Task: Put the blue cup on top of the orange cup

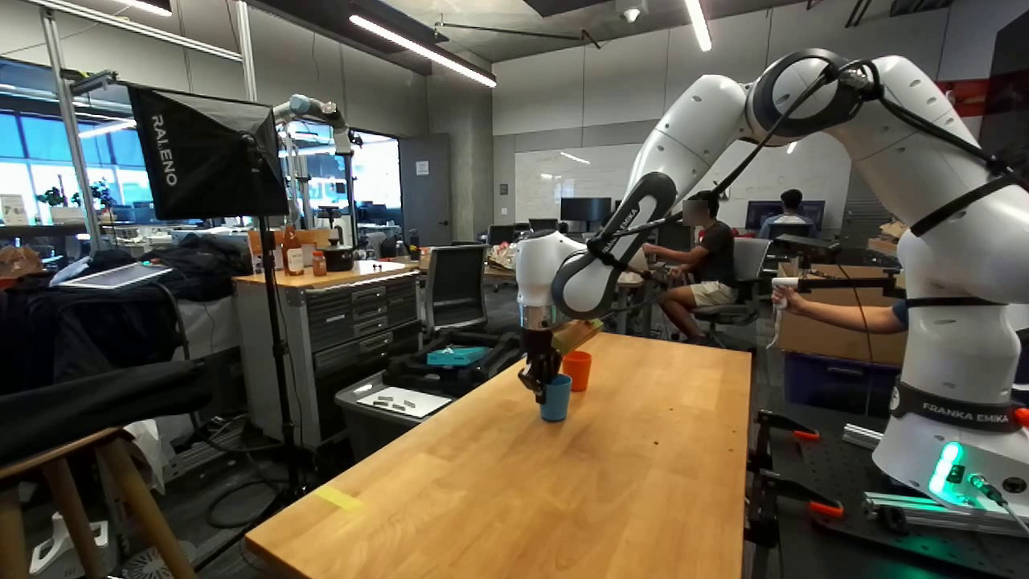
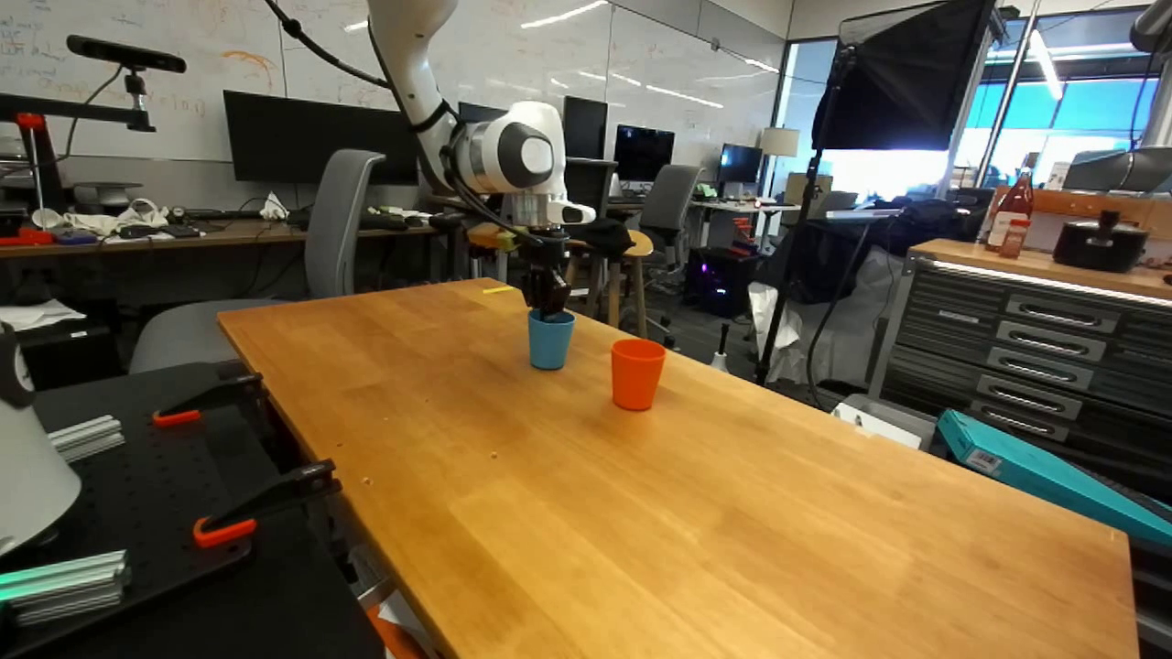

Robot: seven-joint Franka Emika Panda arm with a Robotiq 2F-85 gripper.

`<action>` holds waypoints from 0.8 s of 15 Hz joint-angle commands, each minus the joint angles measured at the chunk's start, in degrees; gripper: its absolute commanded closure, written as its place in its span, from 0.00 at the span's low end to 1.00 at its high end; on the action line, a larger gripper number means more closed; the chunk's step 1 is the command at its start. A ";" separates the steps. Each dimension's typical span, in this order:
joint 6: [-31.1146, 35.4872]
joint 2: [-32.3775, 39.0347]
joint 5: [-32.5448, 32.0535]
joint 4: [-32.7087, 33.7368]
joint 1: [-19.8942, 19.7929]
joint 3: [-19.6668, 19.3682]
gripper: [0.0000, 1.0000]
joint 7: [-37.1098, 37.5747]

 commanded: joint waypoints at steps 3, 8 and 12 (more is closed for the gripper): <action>-4.67 -4.80 1.80 0.25 -1.58 -1.85 0.95 -1.47; -8.83 -11.42 1.23 1.60 -1.88 -1.85 0.95 -0.74; -11.79 -13.88 -0.58 2.45 -3.06 -3.76 0.95 1.48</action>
